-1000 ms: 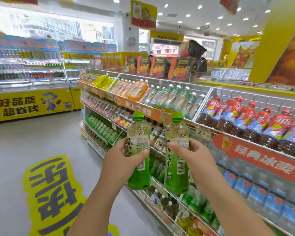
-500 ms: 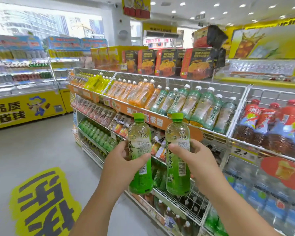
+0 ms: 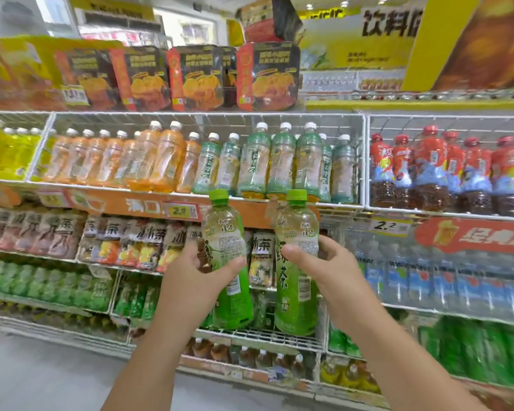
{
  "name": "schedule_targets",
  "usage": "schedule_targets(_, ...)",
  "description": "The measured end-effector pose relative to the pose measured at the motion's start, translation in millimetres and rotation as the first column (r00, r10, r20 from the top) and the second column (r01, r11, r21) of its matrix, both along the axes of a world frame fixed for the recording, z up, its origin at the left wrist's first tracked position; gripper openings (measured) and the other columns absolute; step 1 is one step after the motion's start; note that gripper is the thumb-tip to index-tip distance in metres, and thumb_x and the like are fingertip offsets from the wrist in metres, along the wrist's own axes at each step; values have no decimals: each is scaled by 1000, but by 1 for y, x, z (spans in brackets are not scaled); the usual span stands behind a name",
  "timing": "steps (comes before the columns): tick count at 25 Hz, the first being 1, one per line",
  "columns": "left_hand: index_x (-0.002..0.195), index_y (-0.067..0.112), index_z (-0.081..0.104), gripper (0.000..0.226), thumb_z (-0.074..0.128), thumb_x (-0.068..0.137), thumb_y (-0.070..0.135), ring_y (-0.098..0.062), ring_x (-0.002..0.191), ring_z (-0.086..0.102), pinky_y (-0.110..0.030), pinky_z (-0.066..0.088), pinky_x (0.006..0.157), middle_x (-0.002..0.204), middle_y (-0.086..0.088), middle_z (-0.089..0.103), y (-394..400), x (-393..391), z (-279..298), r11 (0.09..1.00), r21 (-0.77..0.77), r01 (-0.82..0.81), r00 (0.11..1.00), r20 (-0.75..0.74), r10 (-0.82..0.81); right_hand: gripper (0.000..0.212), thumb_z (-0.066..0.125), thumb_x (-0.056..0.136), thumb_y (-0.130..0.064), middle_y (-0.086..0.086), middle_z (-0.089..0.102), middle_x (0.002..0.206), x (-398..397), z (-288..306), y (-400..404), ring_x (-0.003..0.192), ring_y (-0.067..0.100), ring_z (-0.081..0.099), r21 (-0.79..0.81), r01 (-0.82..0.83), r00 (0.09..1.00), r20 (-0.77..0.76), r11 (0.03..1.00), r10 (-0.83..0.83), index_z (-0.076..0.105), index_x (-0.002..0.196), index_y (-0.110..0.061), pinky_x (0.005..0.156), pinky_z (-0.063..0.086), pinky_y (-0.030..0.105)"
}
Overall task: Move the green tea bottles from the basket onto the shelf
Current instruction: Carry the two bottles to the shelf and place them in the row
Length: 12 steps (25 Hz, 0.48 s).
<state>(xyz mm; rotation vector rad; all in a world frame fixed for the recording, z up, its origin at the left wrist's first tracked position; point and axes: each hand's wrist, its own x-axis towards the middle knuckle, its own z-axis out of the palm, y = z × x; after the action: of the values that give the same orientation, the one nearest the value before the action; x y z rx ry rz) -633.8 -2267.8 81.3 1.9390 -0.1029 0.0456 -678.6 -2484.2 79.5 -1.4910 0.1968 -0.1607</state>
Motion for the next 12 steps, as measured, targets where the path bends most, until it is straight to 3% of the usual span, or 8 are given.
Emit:
schedule_targets(2,154,23,35,103,82,70,59,-18,139,44,-39,39,109,155,0,44,-8,14,-8,997,-14,70,997,-12,-71,62,90,62,-62,-22,72,111,5,-8,-2,111,6,65,1,83,996,-16,997,-83,68,115,-38,97,50,37)
schedule_targets(4,157,23,30,109,82,69,61,-17,142,41,-40,39,110,158,0,40,-19,27,-20,994,-14,113,993,-30,-113,29,88,74,-47,-33,68,86,10,-17,-14,91,-11,60,33,101,994,-34,994,-100,65,92,-42,85,47,27)
schedule_targets(6,156,25,33,106,83,69,60,-15,141,41,-42,40,111,157,1,42,-29,41,-30,992,-15,125,989,-76,-125,31,83,83,-33,-39,60,60,14,-18,-16,67,-18,57,33,126,992,-33,991,-125,53,79,-42,70,39,17)
schedule_targets(7,153,26,37,102,84,69,59,-14,139,43,-42,41,110,155,1,45,-35,48,-38,992,-31,120,988,-93,-122,33,81,84,-32,-41,59,58,19,-23,-22,64,-21,57,16,112,992,-51,994,-111,50,79,-42,68,37,16)
schedule_targets(10,148,24,43,92,86,70,50,-6,124,50,-33,43,102,143,3,56,-48,59,-61,995,-58,86,981,-172,-95,32,83,81,-40,-38,57,85,39,-52,-33,82,-19,52,42,101,989,-111,994,-96,52,87,-45,86,40,23)
schedule_targets(12,140,28,49,81,87,71,44,0,109,61,-29,51,91,124,12,65,-50,67,-83,994,-58,89,966,-239,-100,42,86,76,-47,-32,56,111,53,-85,-40,106,-9,54,71,96,984,-155,993,-84,60,109,-42,97,40,30)
